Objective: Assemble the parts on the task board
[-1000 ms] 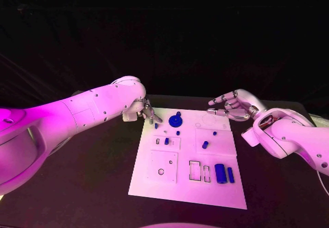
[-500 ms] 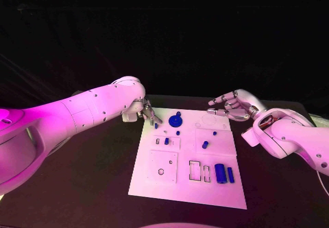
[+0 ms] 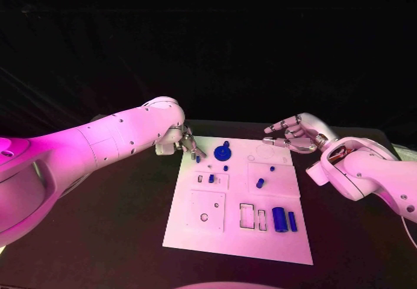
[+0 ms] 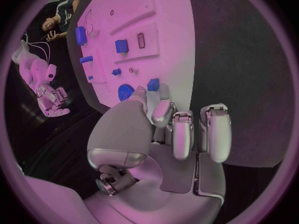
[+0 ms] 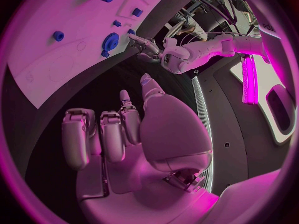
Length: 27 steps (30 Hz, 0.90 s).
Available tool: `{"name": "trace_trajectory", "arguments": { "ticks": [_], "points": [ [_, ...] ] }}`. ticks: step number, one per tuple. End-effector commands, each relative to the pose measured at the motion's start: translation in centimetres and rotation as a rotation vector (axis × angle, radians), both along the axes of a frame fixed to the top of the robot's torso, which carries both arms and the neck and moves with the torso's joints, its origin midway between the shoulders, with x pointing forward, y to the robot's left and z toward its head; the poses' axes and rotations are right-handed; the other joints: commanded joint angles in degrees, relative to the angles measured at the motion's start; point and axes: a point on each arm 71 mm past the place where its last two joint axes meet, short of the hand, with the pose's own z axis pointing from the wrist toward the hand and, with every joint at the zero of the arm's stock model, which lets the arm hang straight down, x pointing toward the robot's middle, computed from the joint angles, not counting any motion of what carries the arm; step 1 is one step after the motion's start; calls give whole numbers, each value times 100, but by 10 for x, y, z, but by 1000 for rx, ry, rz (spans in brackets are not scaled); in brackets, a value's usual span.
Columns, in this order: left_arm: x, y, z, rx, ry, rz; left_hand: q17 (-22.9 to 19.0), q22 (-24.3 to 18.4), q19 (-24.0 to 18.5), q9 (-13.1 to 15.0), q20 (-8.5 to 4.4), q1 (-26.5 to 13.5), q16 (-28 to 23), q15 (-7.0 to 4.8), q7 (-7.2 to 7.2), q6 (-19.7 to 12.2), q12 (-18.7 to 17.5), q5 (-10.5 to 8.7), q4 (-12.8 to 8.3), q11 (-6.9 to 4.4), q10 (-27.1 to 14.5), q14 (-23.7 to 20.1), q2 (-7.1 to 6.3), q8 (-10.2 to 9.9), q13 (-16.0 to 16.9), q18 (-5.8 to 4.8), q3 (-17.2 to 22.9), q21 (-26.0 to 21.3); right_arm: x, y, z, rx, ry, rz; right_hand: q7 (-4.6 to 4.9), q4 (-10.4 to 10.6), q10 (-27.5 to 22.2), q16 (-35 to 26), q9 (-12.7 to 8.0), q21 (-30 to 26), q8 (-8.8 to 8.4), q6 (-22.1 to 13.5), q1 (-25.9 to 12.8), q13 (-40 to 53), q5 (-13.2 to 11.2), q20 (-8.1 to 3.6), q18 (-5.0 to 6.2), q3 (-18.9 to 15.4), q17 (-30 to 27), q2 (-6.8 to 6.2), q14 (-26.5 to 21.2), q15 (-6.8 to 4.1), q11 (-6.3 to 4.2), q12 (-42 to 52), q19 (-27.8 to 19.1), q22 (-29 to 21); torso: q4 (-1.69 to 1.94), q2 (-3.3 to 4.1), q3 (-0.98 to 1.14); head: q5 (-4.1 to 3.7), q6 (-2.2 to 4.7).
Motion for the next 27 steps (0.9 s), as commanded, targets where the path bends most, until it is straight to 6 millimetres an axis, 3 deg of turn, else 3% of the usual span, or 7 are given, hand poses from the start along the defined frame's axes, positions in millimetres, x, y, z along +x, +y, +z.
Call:
{"name": "trace_trajectory", "arguments": {
  "ticks": [1, 9, 14, 16, 21, 27],
  "points": [
    [-2, -1, -1, -7, 25, -20, 1506, 1123, 410, -9, 13, 64, 18, -9, 1, 50, 29, 18, -23, -17, 8, 603, 9, -11, -3, -26, 25, -29, -1, 1, -1, -9, 2, 14, 3, 2, 6, -36, 6, -20, 5, 48, -12, 609, 33, -22, 31, -26, 1108, 35, 503, -23, -19, -19, 93, 394, -2, 5, -1, -13, -6],
    [-2, -1, -1, -7, 27, -24, 1506, 1120, 408, -21, 12, 191, 18, -9, 1, 57, 29, 20, -45, -17, 8, 603, 25, -13, -7, -25, 65, -33, -1, 1, -1, -8, 0, 14, 3, 1, 8, -35, 6, -20, 5, 49, -10, 611, 38, -23, 31, -27, 1109, 39, 503, -23, -20, -15, 93, 395, 1, 2, -2, -9, -16],
    [-2, -2, -1, -16, 22, -19, 1506, 1114, 404, -37, 9, 382, 18, -12, -6, 61, 31, 30, -76, -22, 10, 603, 134, -18, -9, -23, 193, -41, -1, 1, -1, -8, 0, 14, 3, 1, 8, -35, 6, -20, 5, 49, -10, 611, 38, -23, 31, -27, 1109, 39, 503, -23, -20, -15, 93, 395, -2, 1, -2, -5, -22],
    [-2, -2, -1, -31, 17, -12, 1506, 1100, 397, -45, -1, 625, 18, -26, -25, 49, 24, 41, -171, -40, 5, 603, 279, -22, -16, -18, 378, -53, -1, 1, -1, -8, 0, 14, 3, 1, 8, -35, 6, -20, 5, 49, -10, 611, 38, -23, 31, -27, 1109, 39, 503, -23, -20, -15, 93, 395, -3, 2, -2, -6, -21],
    [-1, -3, 0, -99, 11, 21, 1506, 1018, 356, -21, -17, 970, 18, -40, -46, 7, -41, 46, -333, -58, -38, 603, 437, -5, -83, 5, 678, -122, -1, 1, -1, -9, 1, 14, 3, -1, 7, -36, 6, -22, 4, 49, -7, 610, 40, -23, 32, -27, 1108, 41, 503, -23, -20, -16, 91, 390, 2, 2, -3, -24, -24],
    [-1, -4, 0, -133, 7, 27, 1506, 955, 325, 24, -33, 1406, 18, -44, -38, -108, -110, 22, -623, -58, -83, 603, 448, 9, -145, 21, 1209, -179, 0, 1, -1, -10, 3, 14, 2, -3, 6, -37, 6, -23, 4, 49, -4, 607, 43, -23, 32, -28, 1107, 42, 503, -24, -20, -20, 90, 389, 0, 3, -3, -17, -31]
  ]
}}
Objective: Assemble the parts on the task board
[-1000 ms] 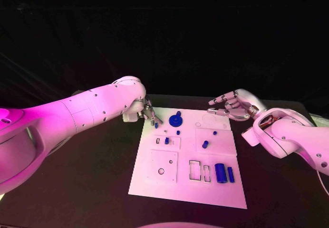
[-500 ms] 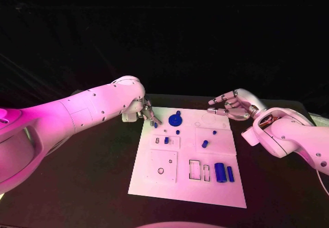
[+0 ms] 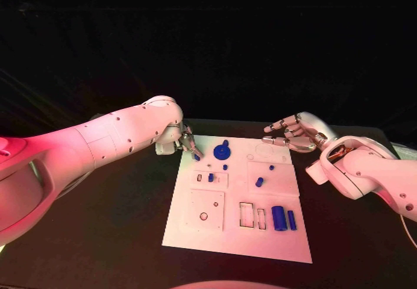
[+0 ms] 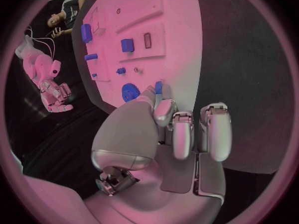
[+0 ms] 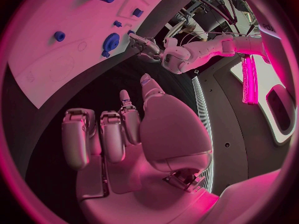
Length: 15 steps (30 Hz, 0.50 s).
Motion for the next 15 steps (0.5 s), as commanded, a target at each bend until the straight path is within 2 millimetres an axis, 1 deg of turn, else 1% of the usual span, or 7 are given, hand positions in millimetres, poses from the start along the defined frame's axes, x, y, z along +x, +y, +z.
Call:
{"name": "trace_trajectory", "arguments": {
  "ticks": [1, 3, 6, 7, 9, 14, 15],
  "points": [
    [0, -4, 1, -70, -4, 9, 1508, 955, 325, 71, -32, 191, 18, -40, -23, -18, -31, 9, -90, -3, -30, 603, 49, 61, -17, 21, 216, -26, 0, 1, -1, -8, 1, 15, 3, -3, 6, -37, 8, -23, 4, 49, -4, 597, 20, -23, 32, -28, 1103, 42, 503, -23, -20, -23, 90, 391, 2, 1, -1, 3, -5],
    [-1, -4, 1, -73, -4, 9, 1508, 947, 322, 108, -28, 200, 18, -31, -17, -32, -43, -67, -116, 4, -30, 603, -12, 95, -32, 23, 405, -36, 0, 1, -1, -9, 2, 15, 3, -3, 6, -37, 8, -23, 4, 49, -4, 597, 20, -23, 32, -28, 1103, 42, 503, -23, -20, -23, 90, 391, 5, -1, -1, 5, -11],
    [-2, -3, 1, -76, -4, 7, 1508, 939, 321, 191, -23, 137, 18, -26, -13, -66, -63, -286, -129, 2, -24, 603, -142, 161, -62, 26, 788, -50, 0, 1, -1, -10, 3, 14, 3, -3, 6, -37, 8, -23, 4, 49, -4, 597, 20, -23, 32, -28, 1103, 42, 503, -23, -20, -23, 90, 391, 7, -4, 1, -4, -18],
    [-3, -3, 1, -77, -5, 6, 1508, 937, 321, 211, -23, 110, 18, -25, -12, -69, -62, -313, -129, -1, -20, 603, -180, 179, -63, 26, 876, -53, 0, 1, -1, -10, 3, 14, 3, -3, 6, -37, 8, -23, 4, 49, -4, 597, 20, -23, 32, -28, 1103, 42, 503, -23, -20, -23, 90, 391, 6, -3, 1, -3, -17],
    [-4, -2, 2, -79, -6, 4, 1508, 944, 326, 274, -29, 13, 18, -22, -32, -86, -63, -306, -125, 13, -10, 603, -295, 228, -74, 26, 1157, -54, 0, 1, -1, -10, 4, 14, 3, -3, 6, -37, 8, -23, 4, 49, -4, 597, 20, -23, 32, -28, 1103, 42, 503, -23, -20, -23, 90, 391, 12, -5, 1, 6, -19],
    [-11, -1, 4, -84, -15, -1, 1508, 947, 328, 304, -24, -38, 18, -28, -20, -88, -59, -327, -131, 1, -4, 603, -354, 253, -75, 24, 1278, -54, 0, 0, -2, -11, 5, 13, 3, -3, 6, -37, 8, -23, 4, 49, -4, 597, 20, -23, 32, -28, 1103, 42, 503, -23, -20, -23, 90, 391, 16, -11, 3, 14, -17],
    [-14, -1, 5, -87, -21, -3, 1508, 945, 327, 319, -25, -62, 18, -29, -22, -87, -60, -328, -134, 0, -2, 603, -379, 266, -79, 25, 1334, -57, 0, 0, -2, -11, 5, 13, 3, -3, 6, -37, 8, -23, 4, 49, -4, 597, 20, -23, 32, -28, 1103, 42, 503, -23, -20, -23, 90, 391, 16, -10, 3, 25, -15]
  ]
}}
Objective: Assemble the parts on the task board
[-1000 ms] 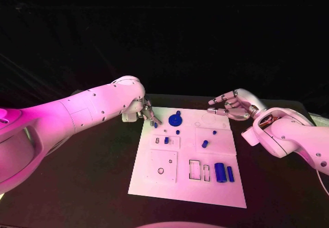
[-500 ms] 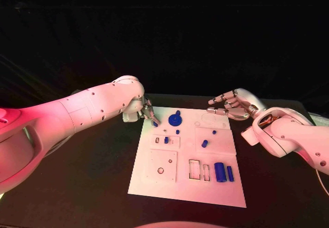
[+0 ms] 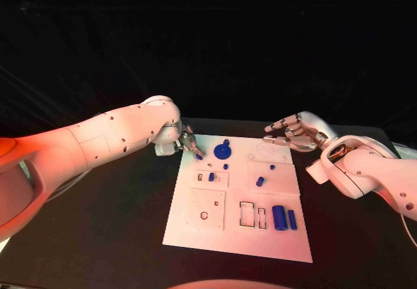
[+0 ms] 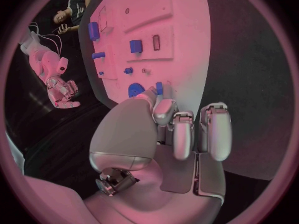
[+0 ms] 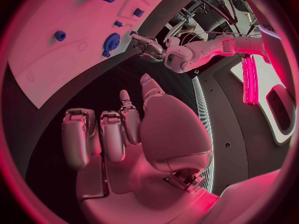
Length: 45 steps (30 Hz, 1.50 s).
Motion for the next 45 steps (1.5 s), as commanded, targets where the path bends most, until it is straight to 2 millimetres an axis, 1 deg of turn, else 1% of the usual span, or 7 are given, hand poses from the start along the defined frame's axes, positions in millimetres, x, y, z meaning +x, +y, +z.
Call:
{"name": "trace_trajectory", "arguments": {
  "ticks": [1, 6, 11, 16, 20, 24, 45],
  "points": [
    [-7, -3, 4, -31, -20, 0, 1508, 942, 326, 315, -25, -20, 18, -30, -33, -16, -9, -29, -392, -11, 7, 604, -84, 67, -7, 26, 474, -37, -1, 1, -1, -9, 3, 15, 2, -3, 6, -37, 8, -23, 4, 49, -5, 608, 20, -23, 32, -28, 1104, 42, 503, -24, -20, -39, 90, 392, 4, 0, 2, 23, 5],
    [-22, -4, 9, -53, -48, -17, 1508, 949, 330, 342, -27, -55, 18, -32, -42, -10, -7, -31, -405, -17, 14, 604, -151, 93, -9, 24, 569, -34, -1, 1, -2, -9, 4, 14, 2, -3, 6, -37, 8, -23, 4, 49, -5, 608, 20, -23, 32, -28, 1104, 42, 503, -24, -20, -39, 90, 392, 2, 1, -3, 16, 0],
    [-38, -7, 11, -39, -115, -62, 1508, 962, 338, 388, -38, -68, 18, -42, -59, 3, 12, -30, -488, -34, 46, 604, -326, 135, -2, 22, 797, -28, -1, 0, -2, -10, 5, 14, 2, -8, 4, -39, 8, -23, 3, 50, 1, 606, 25, -23, 32, -30, 1101, 44, 502, -24, -21, -42, 90, 392, 4, 6, -5, 25, 1],
    [-53, -11, 7, -6, -168, -114, 1508, 975, 345, 399, -41, -72, 18, -46, -66, 15, 15, -31, -505, -39, 60, 604, -371, 146, -4, 18, 870, -19, -1, 0, -2, -10, 6, 13, 2, -13, 4, -38, 8, -24, 3, 50, 8, 606, 28, -23, 32, -31, 1102, 43, 502, -24, -21, -42, 90, 391, 8, -2, -7, 16, -14],
    [-59, -13, 3, 13, -175, -133, 1508, 977, 346, 400, -41, -72, 18, -46, -66, 15, 15, -30, -505, -39, 60, 604, -373, 146, -5, 17, 873, -17, -2, 0, -3, -10, 8, 14, 2, -15, 4, -38, 8, -25, 3, 50, 9, 606, 28, -24, 32, -31, 1102, 42, 503, -24, -22, -42, 90, 390, 2, 3, -17, 21, -27],
    [-60, -12, -1, 32, -176, -133, 1508, 985, 350, 403, -42, -75, 18, -48, -67, 19, 21, -31, -509, -41, 68, 604, -386, 150, 2, 15, 902, -10, -2, 0, -4, -10, 10, 14, 1, -20, 6, -37, 8, -23, 3, 51, 16, 608, 30, -24, 32, -31, 1104, 42, 503, -25, -22, -37, 92, 394, -5, 5, -5, 15, -21],
    [-70, -14, -12, 89, -114, -172, 1508, 982, 349, 412, -44, -88, 18, -50, -69, 29, 24, -32, -511, -43, 77, 604, -409, 160, 1, 16, 946, -14, -2, 0, -6, -12, 17, 17, 1, -31, 7, -37, 8, -25, 2, 51, 28, 609, 28, -24, 32, -33, 1105, 39, 503, -26, -22, -35, 90, 391, -5, 2, -2, 29, -83]
  ]
}}
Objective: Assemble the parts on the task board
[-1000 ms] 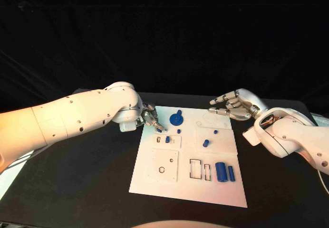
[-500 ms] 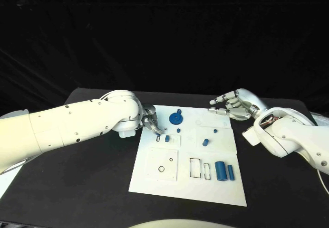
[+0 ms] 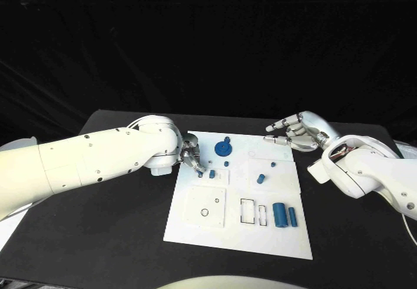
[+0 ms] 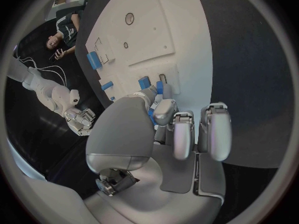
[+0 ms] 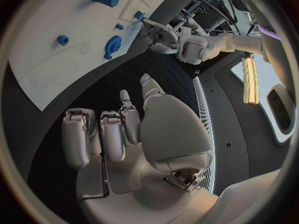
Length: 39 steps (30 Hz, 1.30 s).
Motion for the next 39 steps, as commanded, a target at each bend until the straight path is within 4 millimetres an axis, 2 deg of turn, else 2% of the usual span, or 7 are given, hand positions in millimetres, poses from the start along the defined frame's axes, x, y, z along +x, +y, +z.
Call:
{"name": "trace_trajectory", "arguments": {
  "ticks": [1, 39],
  "points": [
    [-2, 0, -2, 33, 18, -12, 1510, 982, 349, 402, -44, 62, 18, -50, -78, 36, 24, 29, -320, -13, 45, 604, -5, 27, 1, 17, 363, -15, -1, 1, -1, -9, 3, 15, 1, -15, 7, -37, 9, -25, 2, 51, 28, 598, 29, -24, 33, -18, 1108, 40, 503, -26, -23, -20, 90, 390, 4, -3, 2, -2, -9],
    [-3, -1, -13, 69, 69, -24, 1510, 977, 346, 409, -45, 52, 18, -50, -81, 44, 15, 27, -324, -15, 45, 604, -24, 35, -10, 18, 397, -20, -1, 2, -1, -8, 4, 18, 1, -15, 7, -37, 9, -25, 2, 51, 28, 598, 29, -24, 33, -18, 1108, 40, 503, -26, -23, -20, 90, 390, -1, -1, 6, -6, -45]
  ]
}}
